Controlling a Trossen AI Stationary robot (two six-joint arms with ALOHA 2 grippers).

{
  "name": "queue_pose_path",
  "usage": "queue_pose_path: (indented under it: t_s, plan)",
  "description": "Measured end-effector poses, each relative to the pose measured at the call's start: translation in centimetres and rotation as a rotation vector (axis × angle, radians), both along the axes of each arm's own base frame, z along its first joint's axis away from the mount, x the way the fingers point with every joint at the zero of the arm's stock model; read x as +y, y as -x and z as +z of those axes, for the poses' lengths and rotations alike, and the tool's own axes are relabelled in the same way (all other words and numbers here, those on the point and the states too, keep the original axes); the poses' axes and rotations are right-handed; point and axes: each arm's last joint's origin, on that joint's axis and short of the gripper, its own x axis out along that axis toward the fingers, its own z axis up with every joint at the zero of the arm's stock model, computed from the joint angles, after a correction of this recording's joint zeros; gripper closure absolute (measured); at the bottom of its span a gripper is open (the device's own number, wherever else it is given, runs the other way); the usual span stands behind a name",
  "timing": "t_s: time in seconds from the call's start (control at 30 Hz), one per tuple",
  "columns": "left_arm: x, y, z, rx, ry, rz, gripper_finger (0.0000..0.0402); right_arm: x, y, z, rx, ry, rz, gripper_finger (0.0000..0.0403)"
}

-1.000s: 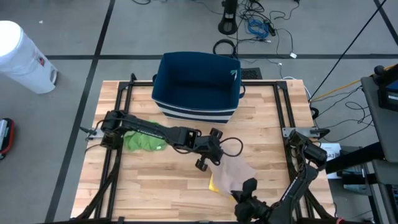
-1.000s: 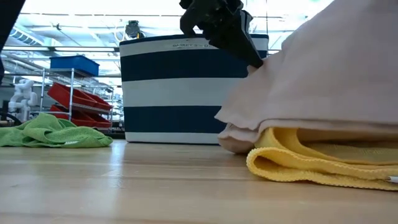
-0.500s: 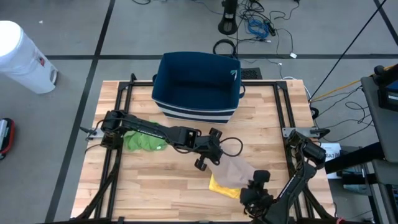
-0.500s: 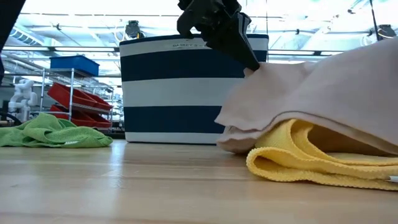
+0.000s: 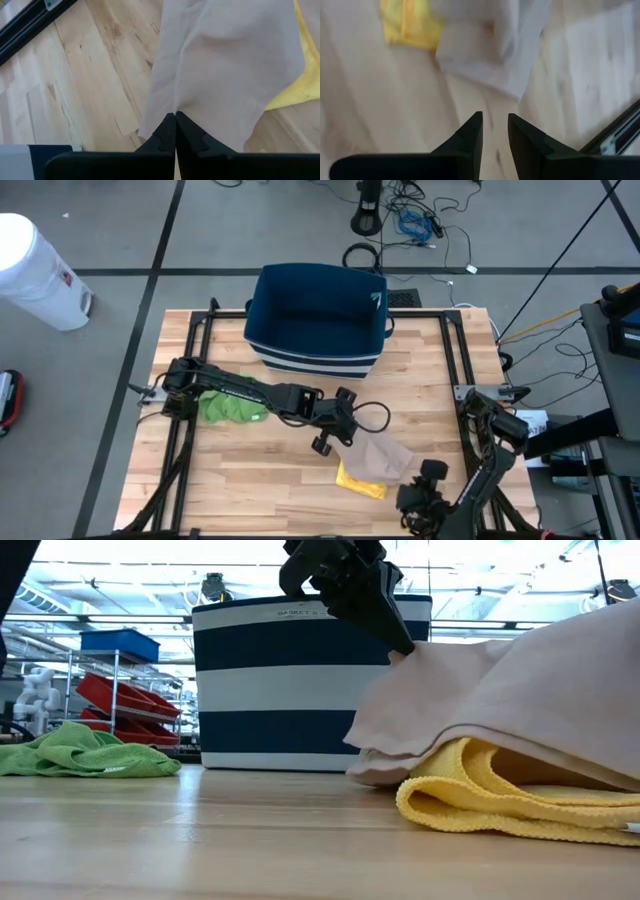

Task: Fold towel
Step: Fold the brown towel

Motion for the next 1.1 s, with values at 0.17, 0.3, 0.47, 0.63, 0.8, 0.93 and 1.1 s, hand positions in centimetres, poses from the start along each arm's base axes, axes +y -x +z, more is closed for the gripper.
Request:
queue_pose_path:
  t_s: [0.17,0.3,0.47,0.63,0.8,0.93,1.1]
  plan:
    - [0.1,0.0,0.0,-0.001,0.004,0.007,0.0401,1.4,1.9,-0.1,-0.036,-0.044,-0.033,0.0325]
    - [0.1,-0.1,0.0,-0.007,-0.003,0.024,0.0396,3.0,2.5,-0.5,-0.183,-0.125,0.019,0.0325]
    - [0.5,-0.4,0.3,-0.059,-0.038,0.092,0.0346,4.8,2.4,-0.7,-0.386,-0.222,0.106,0.0325]
    - [1.3,-0.6,0.4,-0.068,-0.025,0.146,0.0294,7.1,2.2,-0.5,-0.557,-0.268,0.327,0.0324]
    - [1.1,-0.5,0.3,-0.054,0.027,0.120,0.0264,8.6,1.6,0.1,-0.669,-0.215,0.540,0.0321]
    - [0.7,-0.5,0.3,-0.047,0.057,0.086,0.0258,9.5,-0.1,0.8,-0.718,-0.178,0.678,0.0321]
    - [0.7,-0.5,0.3,-0.047,0.059,0.087,0.0257,10.3,-3.5,2.2,-0.750,-0.207,0.895,0.0321]
